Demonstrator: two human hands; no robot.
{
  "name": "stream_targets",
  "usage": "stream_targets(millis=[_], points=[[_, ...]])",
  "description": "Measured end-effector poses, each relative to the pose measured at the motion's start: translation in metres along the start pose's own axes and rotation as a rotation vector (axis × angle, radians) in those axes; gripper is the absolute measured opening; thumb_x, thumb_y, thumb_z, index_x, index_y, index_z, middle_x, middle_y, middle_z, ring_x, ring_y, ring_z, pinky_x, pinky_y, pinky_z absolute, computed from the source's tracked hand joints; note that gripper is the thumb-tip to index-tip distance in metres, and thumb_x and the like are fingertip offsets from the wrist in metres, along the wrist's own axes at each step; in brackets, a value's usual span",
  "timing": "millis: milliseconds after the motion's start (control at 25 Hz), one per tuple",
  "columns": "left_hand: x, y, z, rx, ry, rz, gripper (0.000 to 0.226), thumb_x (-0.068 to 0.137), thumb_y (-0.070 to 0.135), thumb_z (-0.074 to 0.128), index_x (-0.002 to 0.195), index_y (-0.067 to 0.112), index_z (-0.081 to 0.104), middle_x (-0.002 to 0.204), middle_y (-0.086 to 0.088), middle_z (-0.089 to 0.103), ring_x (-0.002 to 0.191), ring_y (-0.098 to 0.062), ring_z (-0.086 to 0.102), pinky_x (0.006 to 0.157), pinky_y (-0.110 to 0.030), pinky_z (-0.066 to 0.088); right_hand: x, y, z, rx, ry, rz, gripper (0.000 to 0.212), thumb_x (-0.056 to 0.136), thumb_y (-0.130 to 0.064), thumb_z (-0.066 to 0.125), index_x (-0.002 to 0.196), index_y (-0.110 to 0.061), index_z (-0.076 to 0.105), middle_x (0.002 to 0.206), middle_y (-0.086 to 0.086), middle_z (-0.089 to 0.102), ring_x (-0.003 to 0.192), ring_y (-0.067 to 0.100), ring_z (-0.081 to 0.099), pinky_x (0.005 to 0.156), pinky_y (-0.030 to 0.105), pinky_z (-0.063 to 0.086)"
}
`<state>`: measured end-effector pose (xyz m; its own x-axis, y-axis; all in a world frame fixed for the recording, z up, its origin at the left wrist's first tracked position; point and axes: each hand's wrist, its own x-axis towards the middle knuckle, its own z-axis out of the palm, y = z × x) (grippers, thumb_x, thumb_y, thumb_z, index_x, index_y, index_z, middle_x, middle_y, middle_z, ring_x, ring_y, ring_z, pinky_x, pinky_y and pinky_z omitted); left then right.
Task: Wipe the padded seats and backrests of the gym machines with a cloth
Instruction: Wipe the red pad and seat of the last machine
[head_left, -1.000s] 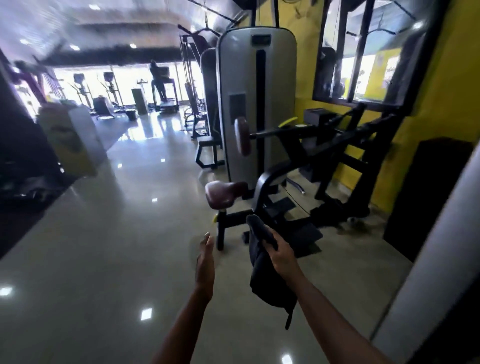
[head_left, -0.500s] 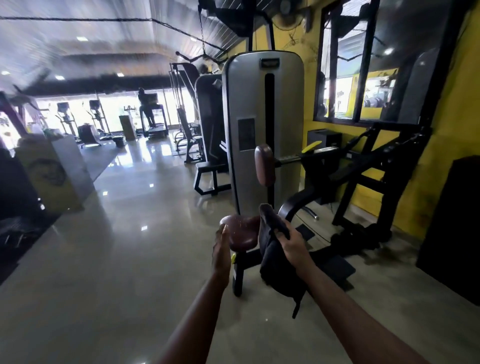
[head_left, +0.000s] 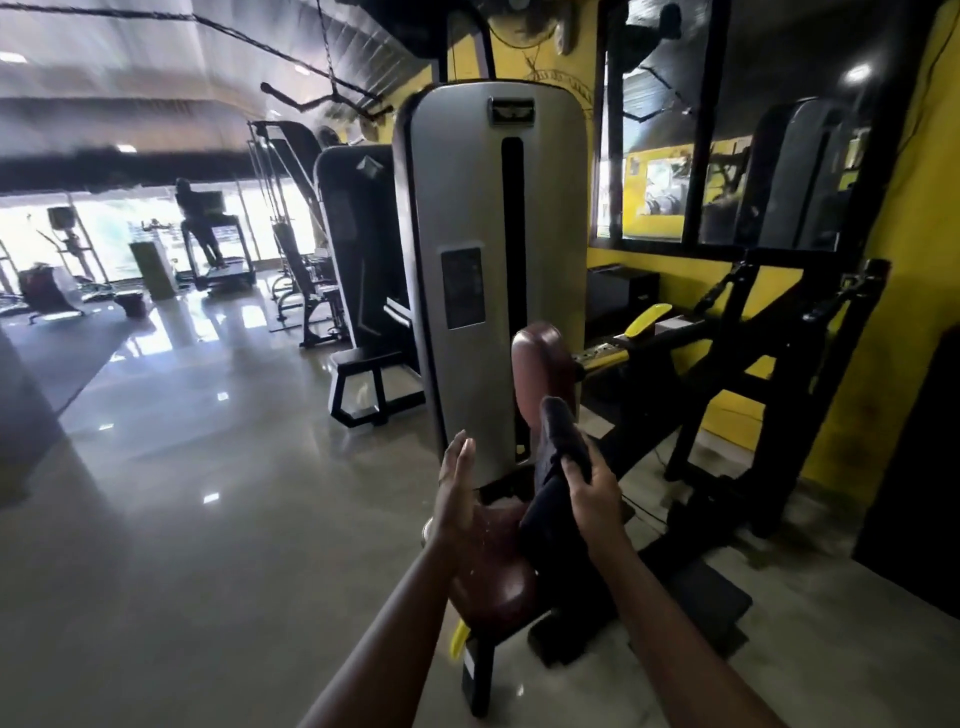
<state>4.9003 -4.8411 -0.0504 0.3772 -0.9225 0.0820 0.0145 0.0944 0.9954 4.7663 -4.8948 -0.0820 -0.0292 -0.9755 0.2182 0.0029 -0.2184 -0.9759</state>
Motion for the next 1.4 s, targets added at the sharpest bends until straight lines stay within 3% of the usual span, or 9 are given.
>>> stream_targets(millis=[120,320,440,560,760,920,1120,1280,1400], points=[[0.083,-0.017,-0.016,0.039,-0.057,0.037,0.046,0.099,0.036,0.038,0.142,0.020,0.038,0.148,0.001,0.038,0.130,-0.006,0.035,0.104,-0.023,0.027,0.037,0.014,0.039,0.018,0.096,-0.018,0.045,0.095,-0.010,0.047,0.140,-0.017,0.041,0.139,0.003,0.047,0.131,0.018,0.041,0.103,0.023,0.030],[0.213,-0.032,-0.040,0.116,-0.363,0.059,0.048,0.099,0.037,0.036,0.145,0.021,0.035,0.143,0.009,0.038,0.121,0.000,0.034,0.088,-0.004,0.032,0.098,0.040,0.107,-0.050,0.372,-0.028,0.045,0.097,-0.012,0.044,0.141,-0.016,0.038,0.140,0.004,0.046,0.131,0.019,0.041,0.101,0.021,0.030],[0.270,-0.042,-0.047,0.171,-0.492,0.075,0.051,0.098,0.043,0.037,0.145,0.023,0.034,0.148,0.007,0.036,0.127,-0.004,0.033,0.105,-0.025,0.027,0.122,0.055,0.139,-0.072,0.573,-0.039,0.044,0.097,-0.012,0.044,0.140,-0.017,0.038,0.139,0.004,0.047,0.129,0.020,0.043,0.106,0.030,0.034],[0.329,-0.051,-0.040,0.179,-0.581,0.068,0.052,0.098,0.042,0.038,0.145,0.023,0.033,0.151,0.003,0.035,0.134,-0.010,0.034,0.113,-0.034,0.026,0.149,0.076,0.166,-0.060,0.798,-0.041,0.044,0.097,-0.010,0.045,0.140,-0.016,0.040,0.138,0.005,0.049,0.128,0.020,0.045,0.103,0.028,0.036],[0.403,-0.068,-0.005,0.169,-0.743,0.095,0.056,0.099,0.038,0.037,0.149,0.018,0.022,0.151,-0.001,0.033,0.133,-0.010,0.035,0.100,-0.021,0.027,0.198,0.118,0.210,-0.031,1.148,-0.031,0.045,0.097,-0.012,0.044,0.141,-0.018,0.037,0.141,0.005,0.046,0.130,0.021,0.042,0.102,0.029,0.035],[0.445,-0.081,0.015,0.110,-0.902,0.103,0.057,0.098,0.035,0.039,0.149,0.017,0.021,0.154,-0.001,0.028,0.140,-0.013,0.028,0.102,-0.019,0.025,0.241,0.131,0.232,-0.067,1.371,-0.111,0.047,0.098,-0.011,0.042,0.144,-0.012,0.031,0.147,0.005,0.037,0.135,0.013,0.034,0.111,0.032,0.031],[0.480,-0.087,0.038,0.111,-1.068,0.165,0.063,0.095,0.047,0.041,0.149,0.021,0.020,0.152,0.005,0.027,0.136,-0.005,0.027,0.103,-0.016,0.026,0.265,0.142,0.253,-0.025,1.477,-0.172,0.048,0.098,-0.012,0.041,0.144,-0.013,0.029,0.138,-0.011,0.034,0.126,-0.003,0.032,0.099,0.002,0.028],[0.500,-0.085,0.052,0.042,-1.268,0.203,0.074,0.078,0.056,0.049,0.142,0.026,0.025,0.124,0.031,0.037,0.105,0.028,0.040,0.078,0.006,0.035,0.291,0.155,0.269,-0.119,1.632,-0.220,0.049,0.095,-0.021,0.042,0.142,-0.010,0.033,0.137,-0.009,0.035,0.125,-0.003,0.034,0.098,0.000,0.026],[0.517,-0.084,0.063,0.018,-1.360,0.227,0.089,0.059,0.066,0.053,0.135,0.025,0.030,0.117,0.027,0.042,0.106,0.013,0.045,0.077,-0.003,0.043,0.313,0.160,0.279,-0.138,1.752,-0.273,0.050,0.094,-0.023,0.043,0.142,-0.014,0.031,0.137,-0.012,0.034,0.126,-0.010,0.034,0.099,0.001,0.026]])
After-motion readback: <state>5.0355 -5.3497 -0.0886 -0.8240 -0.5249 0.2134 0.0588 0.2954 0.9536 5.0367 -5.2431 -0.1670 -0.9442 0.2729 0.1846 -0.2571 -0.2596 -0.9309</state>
